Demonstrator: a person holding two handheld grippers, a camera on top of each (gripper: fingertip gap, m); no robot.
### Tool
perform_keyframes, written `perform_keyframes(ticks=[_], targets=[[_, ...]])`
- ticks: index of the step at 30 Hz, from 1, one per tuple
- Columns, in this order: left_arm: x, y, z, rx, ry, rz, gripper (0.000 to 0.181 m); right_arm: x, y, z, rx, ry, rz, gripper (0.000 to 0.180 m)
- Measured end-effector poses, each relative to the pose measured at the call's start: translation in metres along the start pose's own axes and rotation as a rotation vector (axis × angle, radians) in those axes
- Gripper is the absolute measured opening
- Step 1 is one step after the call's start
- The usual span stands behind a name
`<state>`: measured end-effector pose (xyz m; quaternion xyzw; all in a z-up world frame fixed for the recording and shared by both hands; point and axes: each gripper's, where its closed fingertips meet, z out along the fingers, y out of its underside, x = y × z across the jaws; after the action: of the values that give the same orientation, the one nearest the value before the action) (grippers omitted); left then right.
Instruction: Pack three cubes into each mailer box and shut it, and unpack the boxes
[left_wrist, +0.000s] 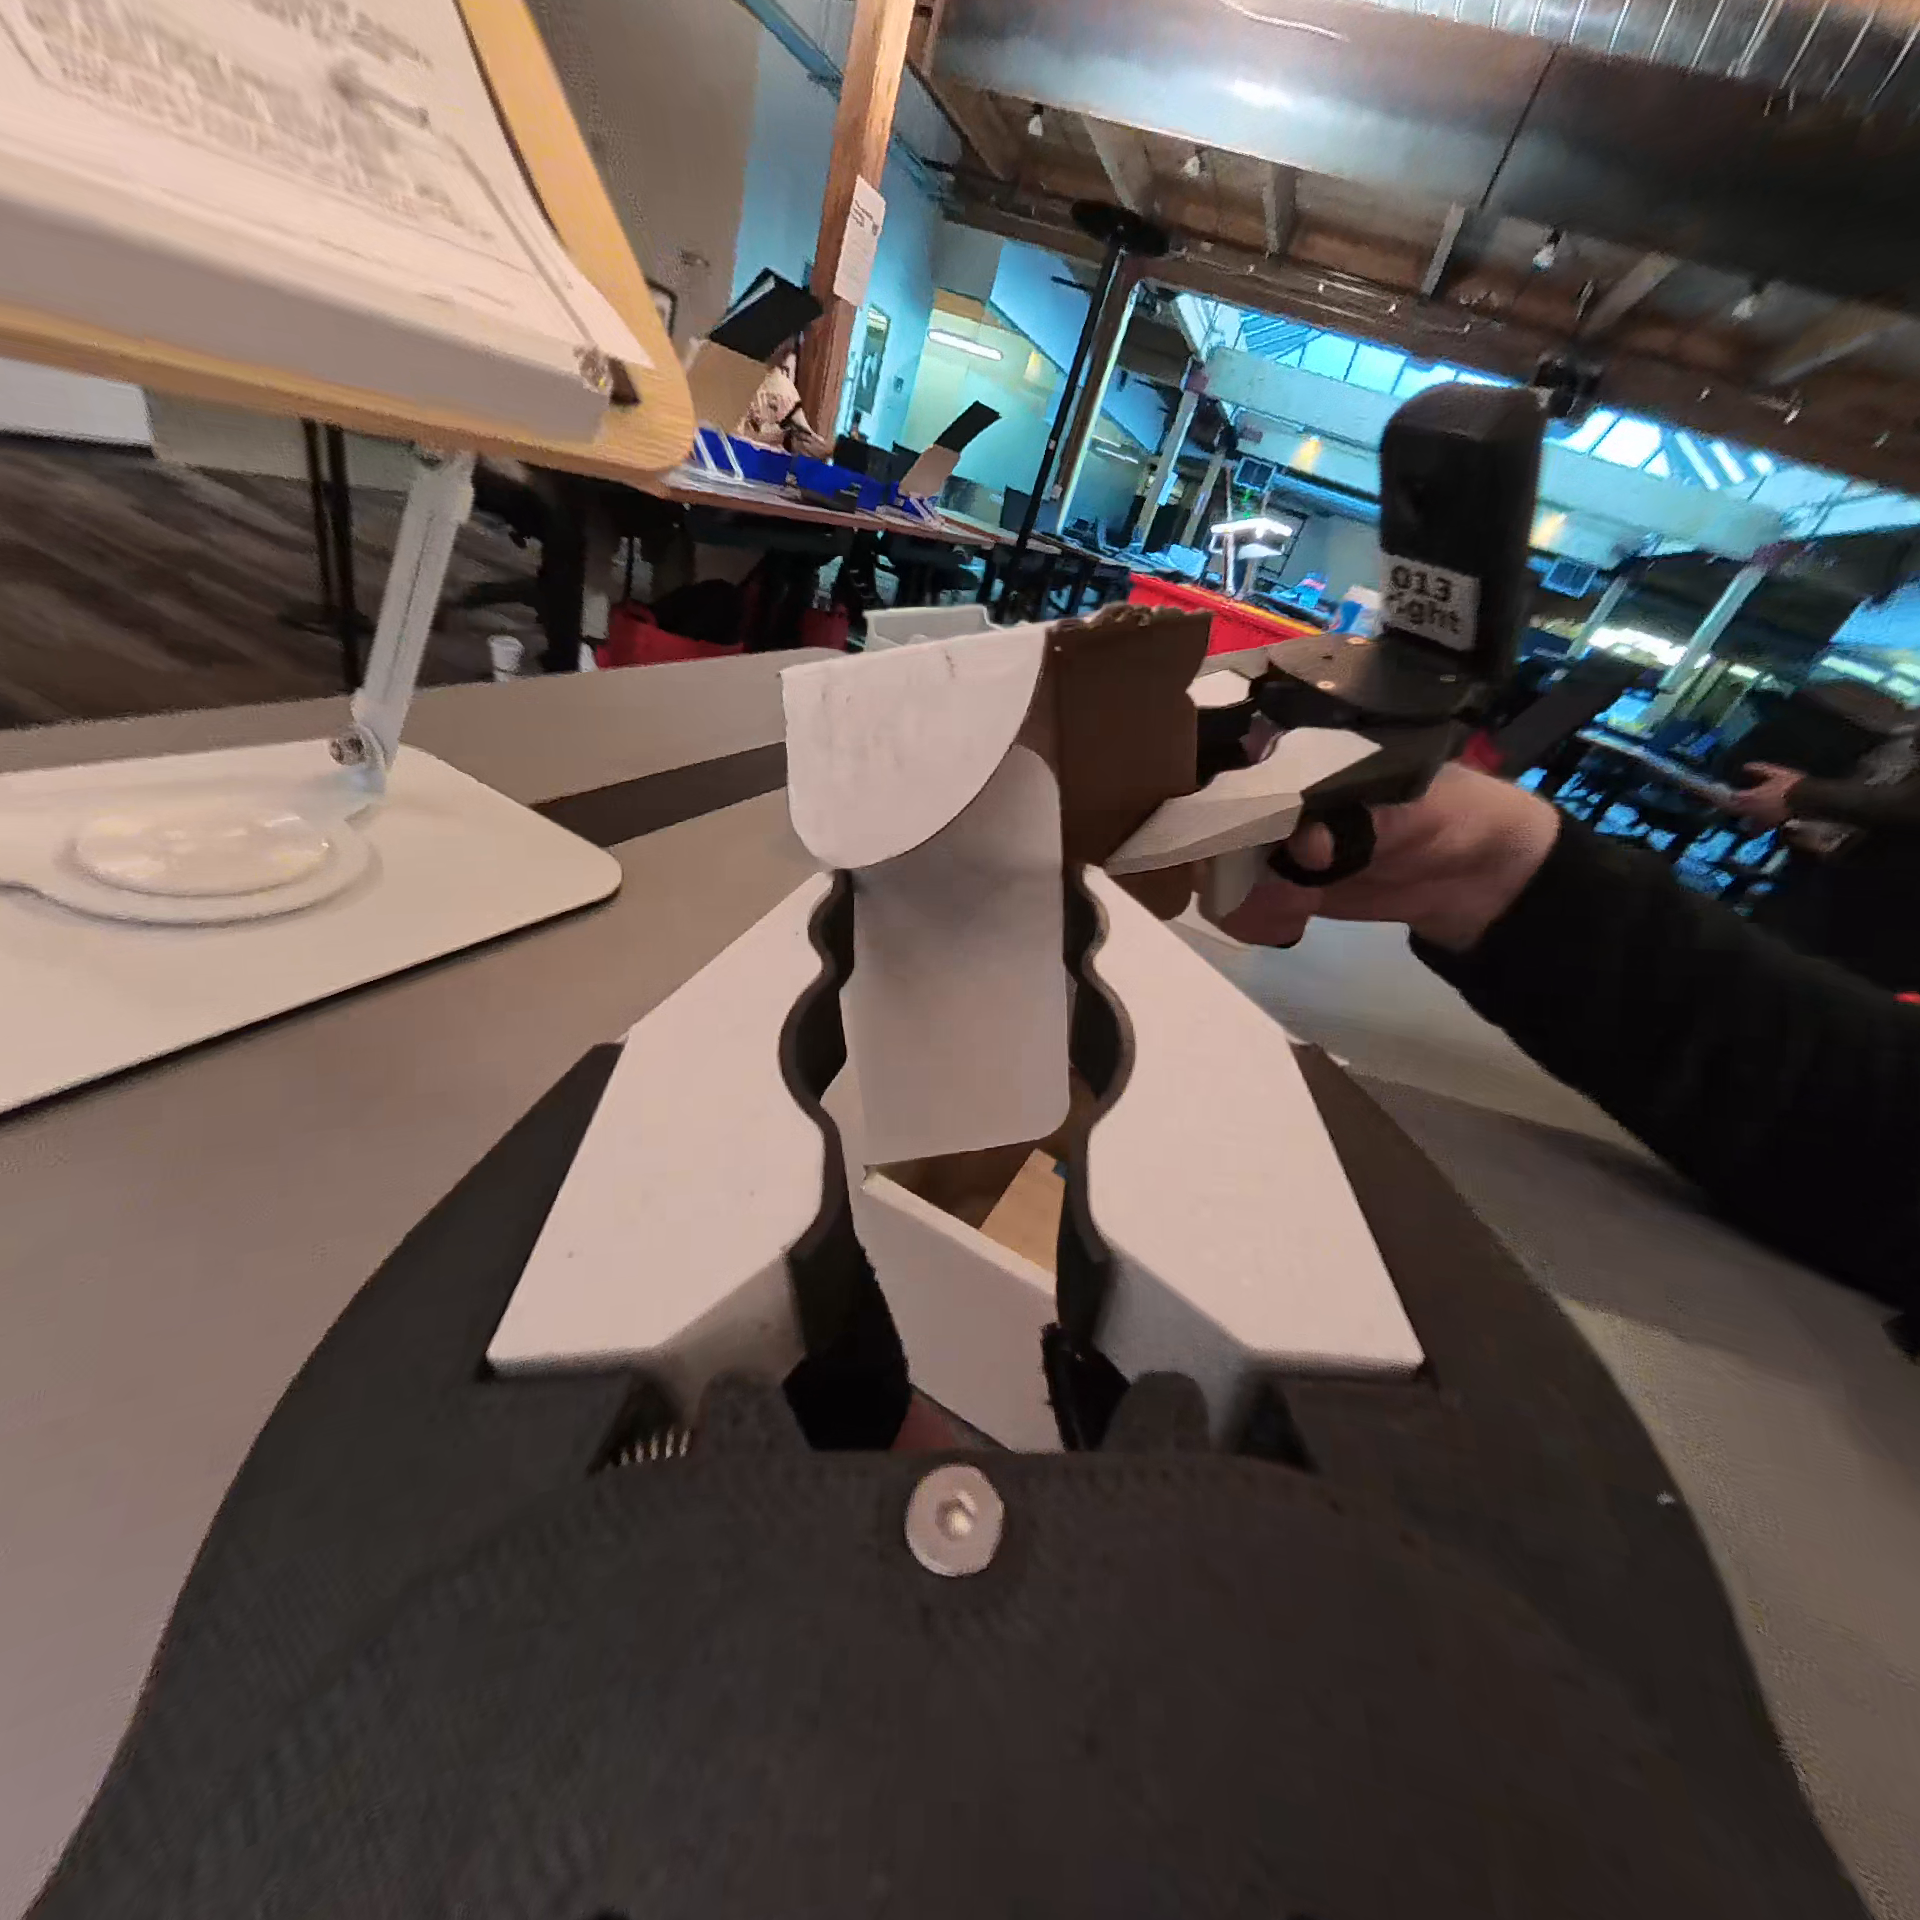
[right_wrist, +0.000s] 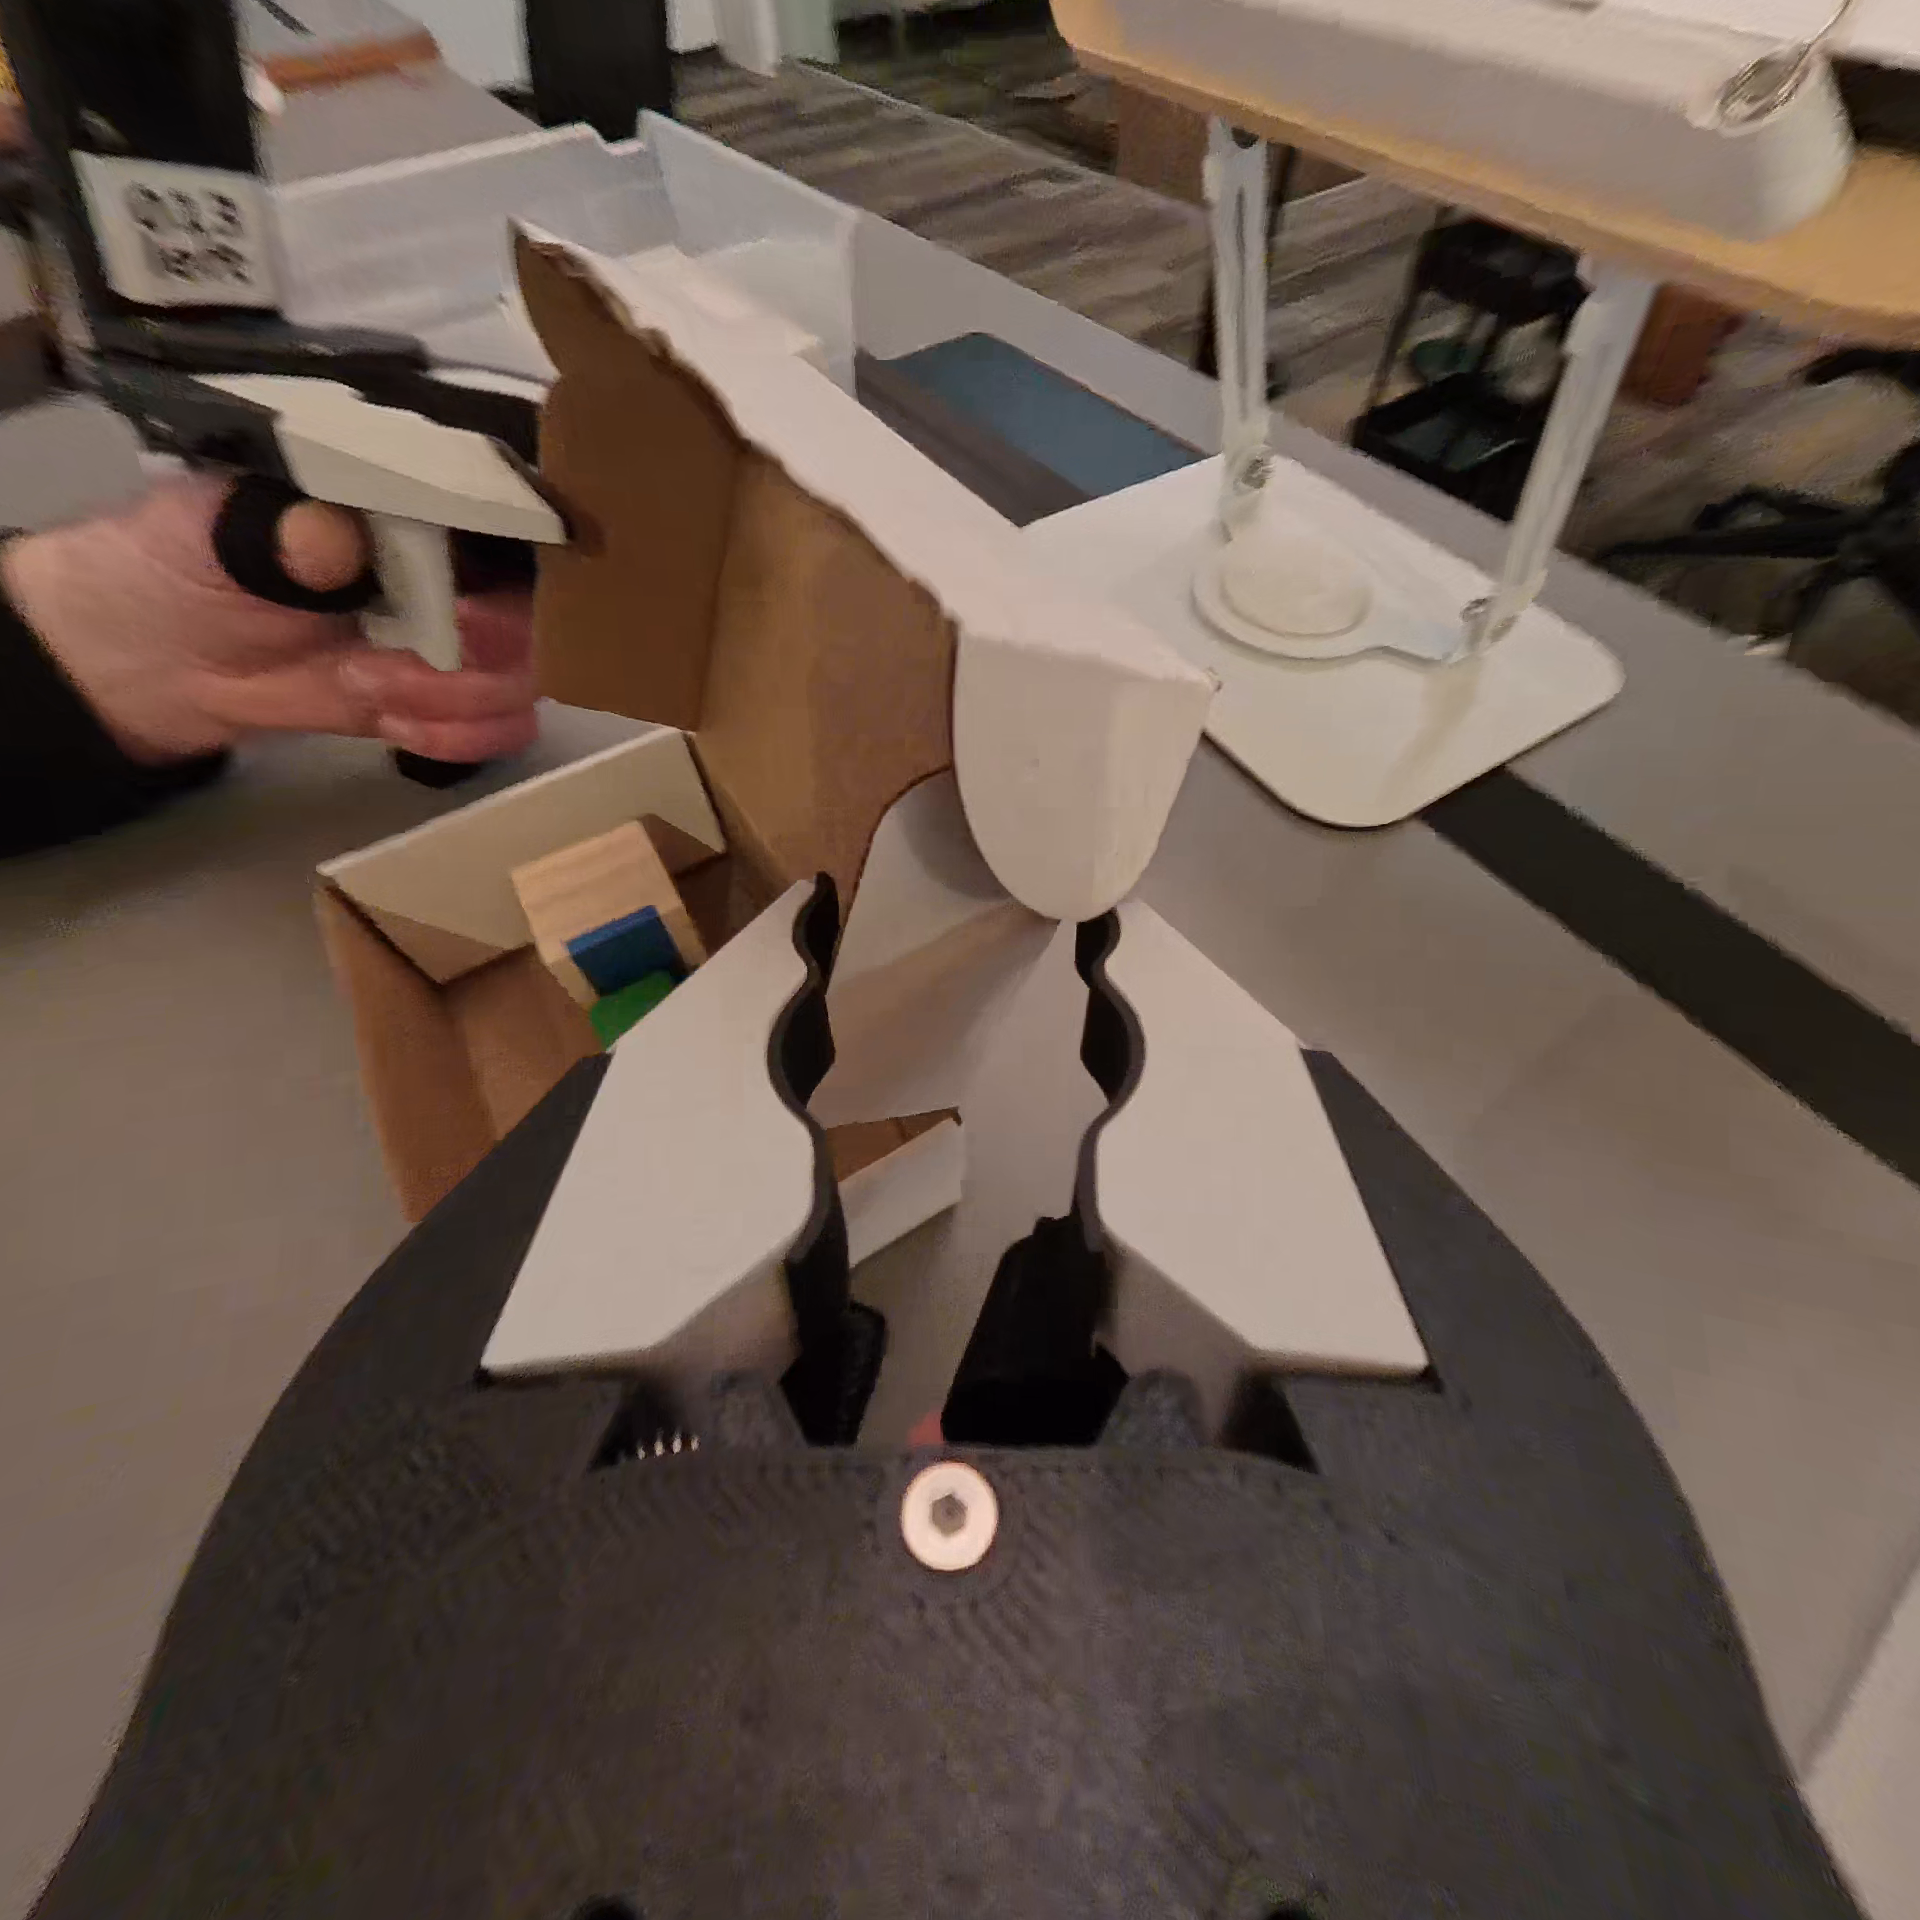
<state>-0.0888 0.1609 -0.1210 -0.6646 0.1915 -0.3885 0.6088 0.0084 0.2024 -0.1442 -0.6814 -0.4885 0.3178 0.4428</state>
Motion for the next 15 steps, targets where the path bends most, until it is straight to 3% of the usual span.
perform_keyframes(ticks=[8,13,15], targets=[[0.019,0.01,-0.009,-0.059,-0.074,0.272,0.035,-0.014,0.005,-0.011,0.078,0.292,-0.286,0.044],[0.035,0.029,-0.021,-0.154,-0.057,0.366,0.032,-0.034,0.016,-0.023,0.037,0.252,-0.383,0.042],[0.042,0.035,-0.025,-0.173,-0.044,0.37,0.035,-0.045,0.019,-0.026,0.017,0.212,-0.39,0.049]])
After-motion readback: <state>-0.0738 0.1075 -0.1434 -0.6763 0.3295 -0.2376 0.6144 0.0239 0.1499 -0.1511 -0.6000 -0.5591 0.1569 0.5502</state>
